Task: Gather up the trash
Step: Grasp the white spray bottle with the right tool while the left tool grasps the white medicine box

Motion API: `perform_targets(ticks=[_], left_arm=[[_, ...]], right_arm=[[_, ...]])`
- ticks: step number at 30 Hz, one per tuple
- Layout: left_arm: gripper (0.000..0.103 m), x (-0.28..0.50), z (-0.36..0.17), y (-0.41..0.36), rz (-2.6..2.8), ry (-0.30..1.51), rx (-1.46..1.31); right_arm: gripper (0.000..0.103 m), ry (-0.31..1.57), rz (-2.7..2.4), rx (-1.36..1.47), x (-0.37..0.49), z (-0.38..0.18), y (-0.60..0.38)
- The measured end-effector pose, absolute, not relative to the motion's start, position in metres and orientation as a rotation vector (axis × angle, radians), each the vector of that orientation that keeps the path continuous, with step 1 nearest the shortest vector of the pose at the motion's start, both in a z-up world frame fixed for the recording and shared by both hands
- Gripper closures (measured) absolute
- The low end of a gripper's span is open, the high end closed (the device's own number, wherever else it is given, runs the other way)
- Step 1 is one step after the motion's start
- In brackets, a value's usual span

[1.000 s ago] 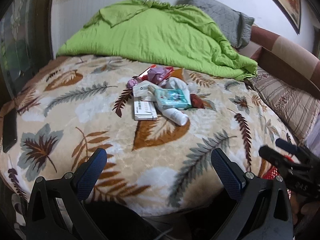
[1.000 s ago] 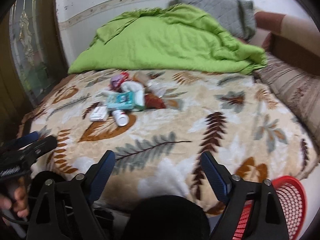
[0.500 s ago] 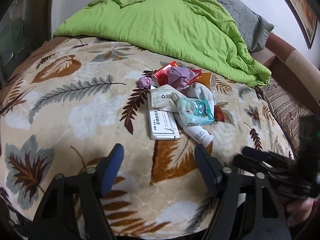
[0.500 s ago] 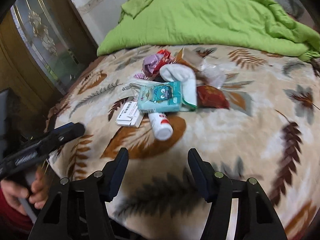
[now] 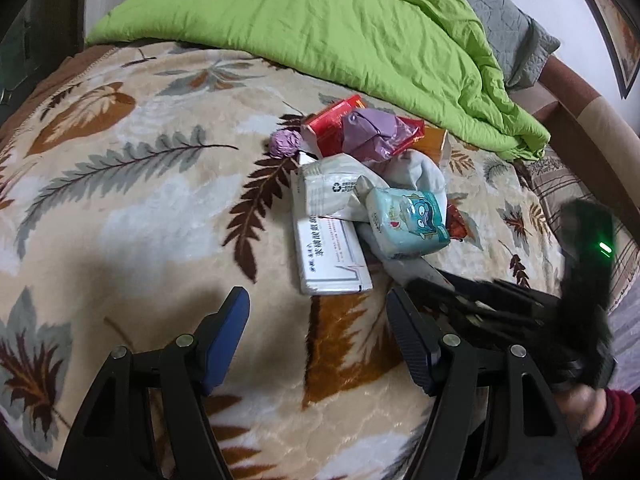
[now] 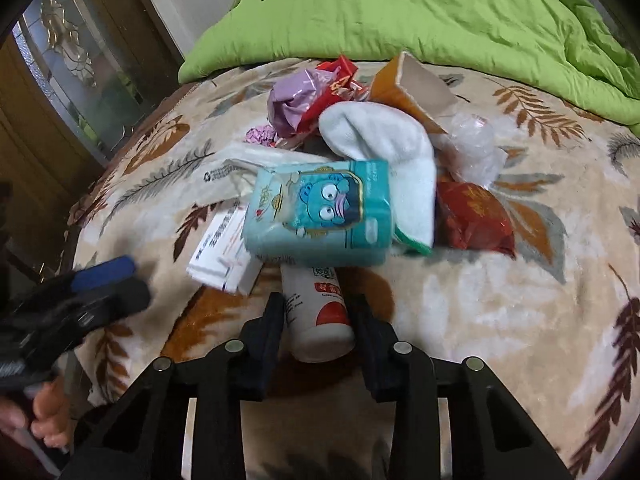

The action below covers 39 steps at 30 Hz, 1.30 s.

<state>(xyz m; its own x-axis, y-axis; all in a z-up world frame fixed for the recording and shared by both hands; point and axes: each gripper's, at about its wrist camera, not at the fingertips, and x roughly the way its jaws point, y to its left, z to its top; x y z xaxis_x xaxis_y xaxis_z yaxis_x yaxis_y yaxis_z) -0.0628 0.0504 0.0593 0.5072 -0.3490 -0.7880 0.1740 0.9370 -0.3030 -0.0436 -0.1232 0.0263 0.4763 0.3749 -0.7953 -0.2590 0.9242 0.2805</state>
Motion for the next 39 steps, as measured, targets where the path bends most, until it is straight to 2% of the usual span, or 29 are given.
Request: perform_targets(ticks=[10, 14, 15, 16, 29, 39], left_arm=[[0.033, -0.022, 0.031, 0.012, -0.263, 1.042, -0.115], [0.033, -0.01, 0.024, -0.003, -0.203, 1.01, -0.027], [0.039, -0.008, 0.024, -0.004, -0.186, 1.0, -0.011], [0.053, -0.007, 0.023, -0.004, -0.169, 0.994, 0.0], [0.053, -0.062, 0.031, 0.059, -0.163, 1.002, -0.047], [0.054, -0.057, 0.029, 0.064, -0.158, 0.995, -0.101]], right_arm=[[0.068, 1.01, 0.403, 0.216, -0.107, 0.033, -0.171], [0.068, 0.996, 0.391, 0.248, -0.117, 0.033, -0.178], [0.068, 0.996, 0.392, 0.253, -0.118, 0.033, -0.178], [0.068, 0.996, 0.392, 0.26, -0.12, 0.033, -0.179], [0.068, 0.986, 0.403, 0.278, -0.133, 0.033, -0.172], [0.07, 0.967, 0.402, 0.258, -0.146, 0.043, -0.161]])
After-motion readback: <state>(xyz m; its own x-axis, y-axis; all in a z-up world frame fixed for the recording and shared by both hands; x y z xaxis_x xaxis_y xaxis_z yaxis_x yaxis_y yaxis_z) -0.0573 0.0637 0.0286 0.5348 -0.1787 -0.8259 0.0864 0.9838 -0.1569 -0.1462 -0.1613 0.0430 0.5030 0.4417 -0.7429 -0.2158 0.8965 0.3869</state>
